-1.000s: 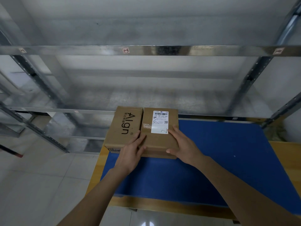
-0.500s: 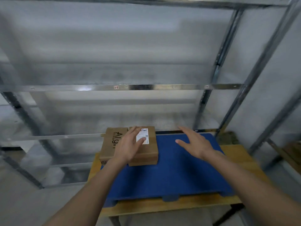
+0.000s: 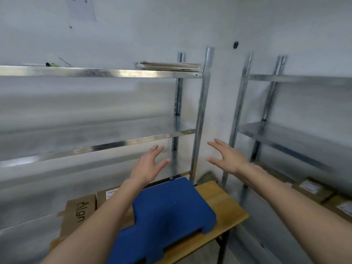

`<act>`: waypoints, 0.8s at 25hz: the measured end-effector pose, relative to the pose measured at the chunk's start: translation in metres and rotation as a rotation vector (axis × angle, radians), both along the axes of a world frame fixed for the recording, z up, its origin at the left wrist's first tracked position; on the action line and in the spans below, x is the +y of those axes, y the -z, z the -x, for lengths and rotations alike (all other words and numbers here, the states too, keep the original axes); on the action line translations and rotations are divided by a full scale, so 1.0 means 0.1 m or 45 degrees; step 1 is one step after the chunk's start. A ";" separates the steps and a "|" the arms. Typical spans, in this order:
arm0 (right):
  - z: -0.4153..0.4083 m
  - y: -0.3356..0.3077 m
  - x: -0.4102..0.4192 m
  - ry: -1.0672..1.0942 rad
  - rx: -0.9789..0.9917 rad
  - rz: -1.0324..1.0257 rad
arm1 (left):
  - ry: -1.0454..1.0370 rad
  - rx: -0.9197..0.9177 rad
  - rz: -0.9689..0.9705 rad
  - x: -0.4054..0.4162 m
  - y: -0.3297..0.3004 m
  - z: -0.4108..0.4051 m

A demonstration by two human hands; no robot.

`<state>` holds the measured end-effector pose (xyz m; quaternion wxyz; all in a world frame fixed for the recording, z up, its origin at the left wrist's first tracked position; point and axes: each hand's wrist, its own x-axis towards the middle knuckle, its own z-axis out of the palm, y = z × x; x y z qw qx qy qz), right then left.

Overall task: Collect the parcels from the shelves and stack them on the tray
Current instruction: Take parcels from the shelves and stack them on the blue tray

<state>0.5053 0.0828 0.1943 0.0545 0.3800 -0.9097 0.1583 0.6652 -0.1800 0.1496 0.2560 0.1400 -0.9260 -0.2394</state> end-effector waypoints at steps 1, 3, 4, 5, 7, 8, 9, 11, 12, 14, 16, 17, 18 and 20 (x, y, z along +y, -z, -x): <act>0.04 -0.08 0.25 0.043 0.003 0.007 | 0.048 0.019 0.016 0.19 -0.11 0.16; 0.16 -0.20 0.74 0.137 0.020 0.008 | 0.133 0.047 0.042 0.60 -0.29 0.48; 0.23 -0.24 0.99 0.186 0.026 0.005 | 0.178 0.050 0.046 0.80 -0.36 0.65; 0.30 -0.27 1.23 0.232 0.021 0.004 | 0.217 0.045 0.043 1.01 -0.40 0.82; 0.43 -0.30 1.66 0.300 0.000 0.011 | 0.283 0.032 0.035 1.38 -0.45 1.12; 0.50 -0.31 1.89 0.340 -0.012 0.013 | 0.324 0.026 0.044 1.59 -0.47 1.28; 0.57 -0.31 2.11 0.384 -0.024 0.011 | 0.364 0.018 0.054 1.81 -0.48 1.45; 0.73 -0.31 2.56 0.470 -0.033 -0.019 | 0.438 0.008 0.078 2.26 -0.51 1.78; 0.82 -0.31 2.77 0.503 -0.033 -0.033 | 0.468 0.000 0.093 2.48 -0.52 1.93; 1.03 -0.30 3.16 0.547 -0.023 -0.028 | 0.510 -0.014 0.108 2.88 -0.49 2.24; 1.18 -0.26 3.45 0.584 -0.017 -0.013 | 0.548 -0.029 0.101 3.20 -0.44 2.48; 1.25 -0.23 3.60 0.599 -0.028 -0.009 | 0.572 -0.038 0.106 3.38 -0.40 2.60; 1.31 -0.18 3.74 0.609 -0.042 -0.008 | 0.595 -0.049 0.111 3.54 -0.35 2.69; 1.46 -0.04 3.98 0.607 -0.069 -0.025 | 0.635 -0.070 0.108 3.82 -0.22 2.87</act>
